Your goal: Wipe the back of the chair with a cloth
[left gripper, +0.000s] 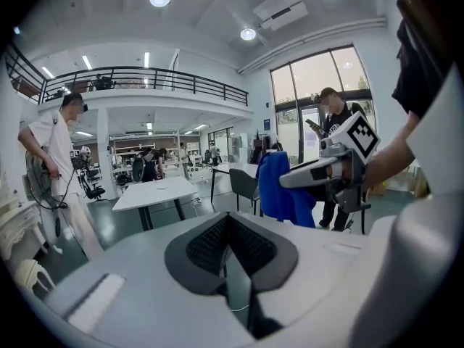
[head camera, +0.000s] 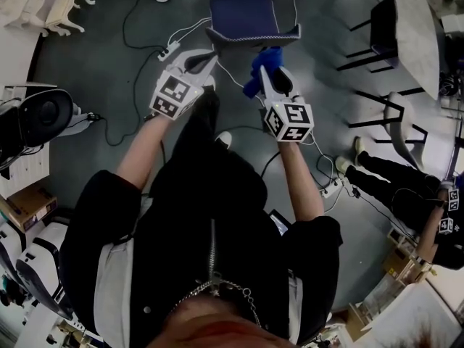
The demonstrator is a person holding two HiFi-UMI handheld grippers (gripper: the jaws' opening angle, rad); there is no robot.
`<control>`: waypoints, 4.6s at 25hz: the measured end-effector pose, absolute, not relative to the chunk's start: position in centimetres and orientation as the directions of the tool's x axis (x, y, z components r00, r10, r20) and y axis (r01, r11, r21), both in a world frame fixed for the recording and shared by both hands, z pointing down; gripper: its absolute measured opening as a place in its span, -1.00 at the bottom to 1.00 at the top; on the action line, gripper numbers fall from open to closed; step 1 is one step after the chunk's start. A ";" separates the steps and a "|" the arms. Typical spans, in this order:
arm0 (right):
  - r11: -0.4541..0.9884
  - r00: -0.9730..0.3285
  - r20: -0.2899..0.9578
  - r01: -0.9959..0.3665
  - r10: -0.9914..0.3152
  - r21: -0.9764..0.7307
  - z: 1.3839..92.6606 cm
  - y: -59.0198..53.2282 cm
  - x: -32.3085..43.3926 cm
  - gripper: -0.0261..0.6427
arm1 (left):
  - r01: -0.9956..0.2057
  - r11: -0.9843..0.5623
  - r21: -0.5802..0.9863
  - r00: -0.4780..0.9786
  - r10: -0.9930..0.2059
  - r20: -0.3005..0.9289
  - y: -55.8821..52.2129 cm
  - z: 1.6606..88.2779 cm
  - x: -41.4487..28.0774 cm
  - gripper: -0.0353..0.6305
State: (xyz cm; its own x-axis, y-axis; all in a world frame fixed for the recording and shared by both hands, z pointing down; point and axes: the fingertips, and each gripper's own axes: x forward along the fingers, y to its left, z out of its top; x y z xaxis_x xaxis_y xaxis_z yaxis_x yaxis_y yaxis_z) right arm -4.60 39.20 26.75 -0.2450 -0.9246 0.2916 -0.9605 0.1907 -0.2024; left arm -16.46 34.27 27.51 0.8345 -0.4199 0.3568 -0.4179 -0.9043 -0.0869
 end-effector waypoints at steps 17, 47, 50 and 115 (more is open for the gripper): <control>0.221 -0.276 0.445 -0.960 -0.852 -0.174 32.6 17.5 -1.9 -0.61 | -0.379 -0.925 0.006 0.837 -0.340 0.429 11.6 32.3 -12.9 -0.86; 0.634 -0.499 0.845 -0.721 -0.194 -0.280 51.0 15.4 -11.5 -0.60 | -0.543 -0.829 0.136 0.738 -0.393 0.549 1.3 40.7 -10.4 -0.86; 0.635 -0.498 0.854 -0.711 -0.151 -0.302 51.4 15.6 -11.1 -0.61 | -0.548 -0.825 0.137 0.733 -0.394 0.555 0.9 41.2 -9.9 -0.86; 0.552 -0.378 0.902 -0.807 -0.209 -0.210 50.6 7.1 5.1 -0.63 | -0.575 -0.799 0.176 0.726 -0.398 0.561 -2.5 43.6 -6.3 -0.86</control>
State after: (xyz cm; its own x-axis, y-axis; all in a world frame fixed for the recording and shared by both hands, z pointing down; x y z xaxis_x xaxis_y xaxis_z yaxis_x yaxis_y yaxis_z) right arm 5.07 7.08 50.59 -0.3781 -0.2092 0.9018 -0.8069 0.5520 -0.2103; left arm -6.35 -2.55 43.65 0.7256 -0.3980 0.5613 -0.5747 -0.7991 0.1764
